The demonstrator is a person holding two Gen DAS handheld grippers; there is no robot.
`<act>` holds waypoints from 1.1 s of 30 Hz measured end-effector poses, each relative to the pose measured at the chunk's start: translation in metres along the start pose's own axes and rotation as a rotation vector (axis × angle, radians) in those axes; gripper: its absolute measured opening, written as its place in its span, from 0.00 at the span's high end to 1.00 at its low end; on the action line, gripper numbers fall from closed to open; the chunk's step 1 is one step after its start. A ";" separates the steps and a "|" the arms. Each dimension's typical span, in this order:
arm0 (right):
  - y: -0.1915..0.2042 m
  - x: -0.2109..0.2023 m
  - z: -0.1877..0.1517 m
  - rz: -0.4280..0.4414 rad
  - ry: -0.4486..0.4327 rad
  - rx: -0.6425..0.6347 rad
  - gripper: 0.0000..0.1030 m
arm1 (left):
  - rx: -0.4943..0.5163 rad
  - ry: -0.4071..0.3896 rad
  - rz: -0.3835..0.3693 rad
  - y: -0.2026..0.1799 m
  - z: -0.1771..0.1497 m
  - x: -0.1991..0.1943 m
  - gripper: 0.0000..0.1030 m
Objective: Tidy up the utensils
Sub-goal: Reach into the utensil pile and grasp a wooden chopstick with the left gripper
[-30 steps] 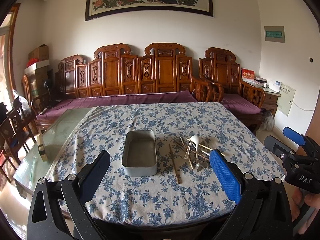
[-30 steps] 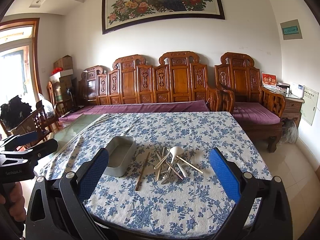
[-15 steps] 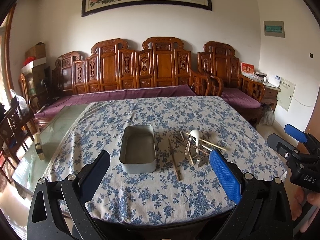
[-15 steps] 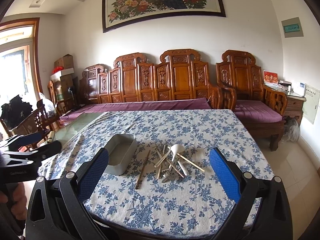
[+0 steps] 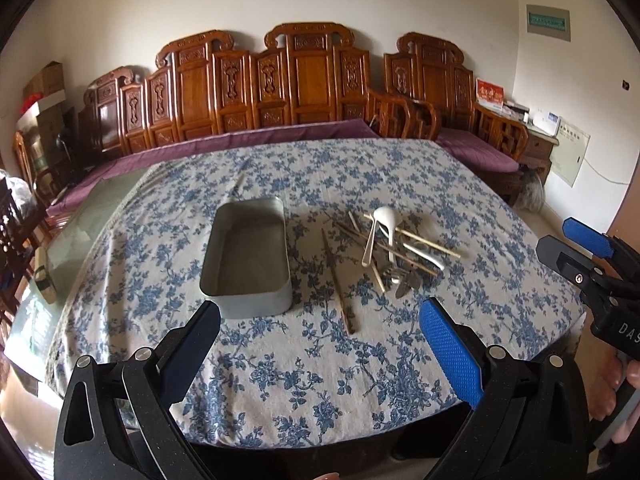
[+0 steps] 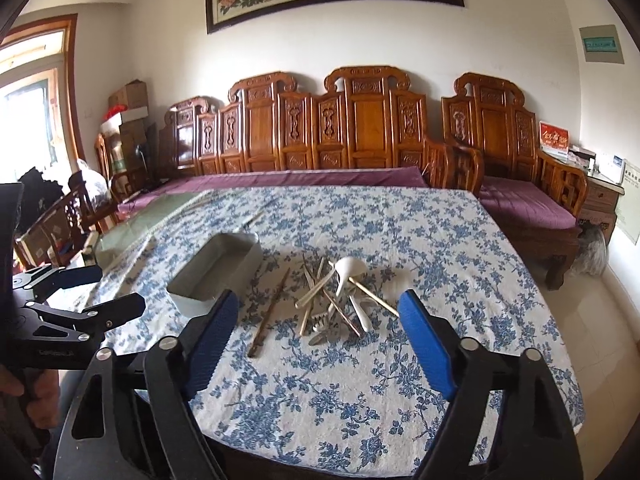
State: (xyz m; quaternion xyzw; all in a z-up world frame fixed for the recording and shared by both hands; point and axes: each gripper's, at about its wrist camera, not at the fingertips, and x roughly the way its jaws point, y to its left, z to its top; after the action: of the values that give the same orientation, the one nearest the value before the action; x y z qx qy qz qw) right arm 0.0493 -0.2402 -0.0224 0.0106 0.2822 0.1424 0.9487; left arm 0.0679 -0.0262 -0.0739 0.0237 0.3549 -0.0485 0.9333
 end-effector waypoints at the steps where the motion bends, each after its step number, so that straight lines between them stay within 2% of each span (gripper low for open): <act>1: -0.001 0.007 -0.003 0.001 0.012 -0.001 0.22 | 0.000 0.009 -0.003 0.000 -0.001 0.004 0.06; 6: -0.008 0.036 -0.016 0.005 0.061 -0.004 0.26 | 0.005 0.069 -0.014 0.000 -0.006 0.032 0.06; 17: -0.020 0.109 -0.033 0.021 0.124 -0.014 0.26 | 0.028 0.203 -0.030 -0.003 -0.022 0.095 0.07; 24: -0.030 0.144 -0.053 0.022 0.176 0.000 0.29 | 0.036 0.259 -0.061 -0.014 -0.023 0.126 0.30; 33: -0.040 0.157 -0.070 0.041 0.204 0.042 0.29 | 0.056 0.314 -0.063 -0.028 -0.023 0.168 0.44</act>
State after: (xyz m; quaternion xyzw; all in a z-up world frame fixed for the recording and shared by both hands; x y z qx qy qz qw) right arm 0.1475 -0.2391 -0.1685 0.0217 0.3802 0.1561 0.9114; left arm 0.1748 -0.0644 -0.2032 0.0458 0.4956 -0.0832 0.8633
